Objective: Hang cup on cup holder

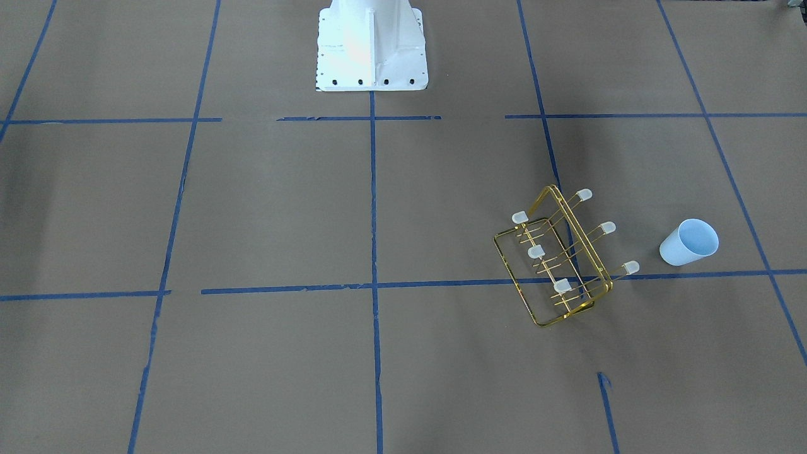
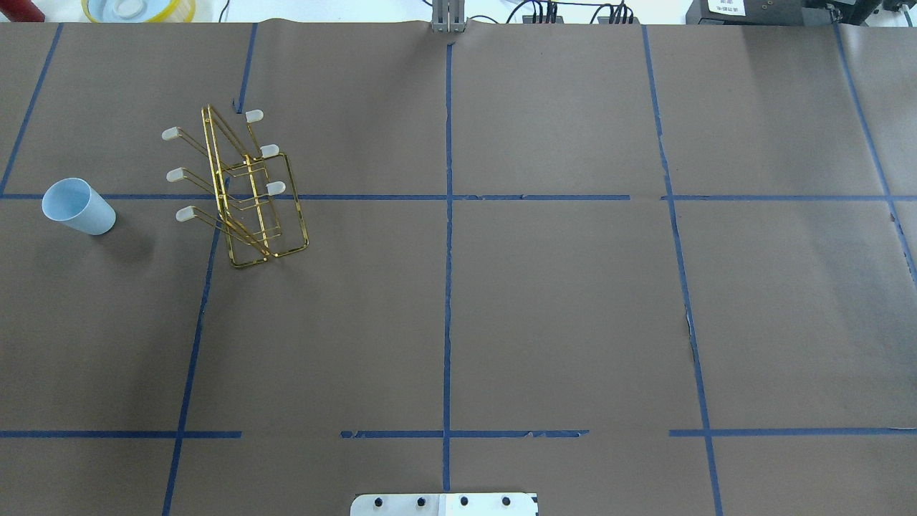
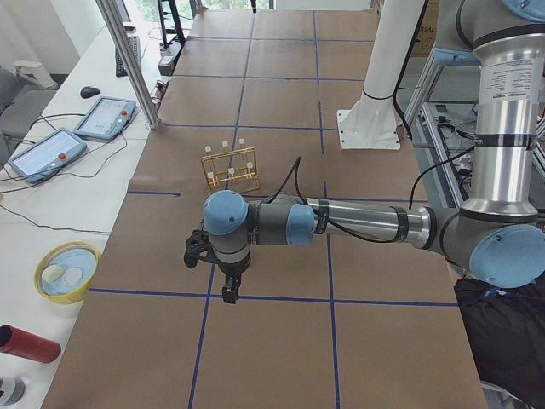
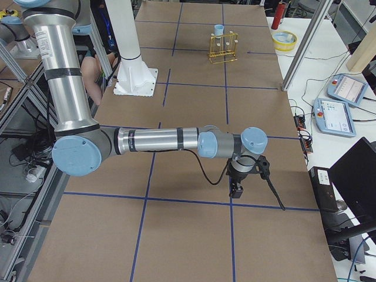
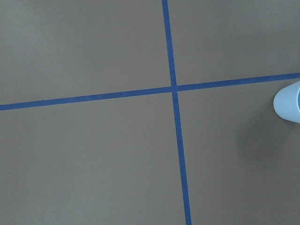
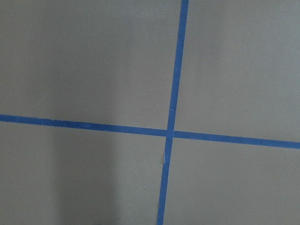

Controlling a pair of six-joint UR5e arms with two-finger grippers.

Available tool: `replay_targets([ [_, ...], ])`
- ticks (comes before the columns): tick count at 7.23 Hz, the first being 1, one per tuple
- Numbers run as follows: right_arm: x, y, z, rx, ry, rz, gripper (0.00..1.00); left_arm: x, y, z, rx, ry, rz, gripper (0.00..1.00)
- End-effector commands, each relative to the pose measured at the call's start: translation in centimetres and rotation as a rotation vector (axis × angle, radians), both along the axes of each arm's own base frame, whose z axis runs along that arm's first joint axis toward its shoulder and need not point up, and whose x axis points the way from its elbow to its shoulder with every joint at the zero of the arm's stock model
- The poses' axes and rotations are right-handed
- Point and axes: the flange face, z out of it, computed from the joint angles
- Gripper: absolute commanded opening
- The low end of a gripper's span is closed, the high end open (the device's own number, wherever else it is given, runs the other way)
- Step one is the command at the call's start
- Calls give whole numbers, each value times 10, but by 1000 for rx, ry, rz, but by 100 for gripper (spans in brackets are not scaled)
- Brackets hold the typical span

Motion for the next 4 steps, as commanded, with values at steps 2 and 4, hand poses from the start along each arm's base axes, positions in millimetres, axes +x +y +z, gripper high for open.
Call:
replay_targets([
  [2, 0, 0, 0, 0, 0, 0, 100, 0, 0, 0, -6, 0, -6, 100],
  [4, 0, 0, 0, 0, 0, 0, 100, 0, 0, 0, -7, 3, -7, 100],
])
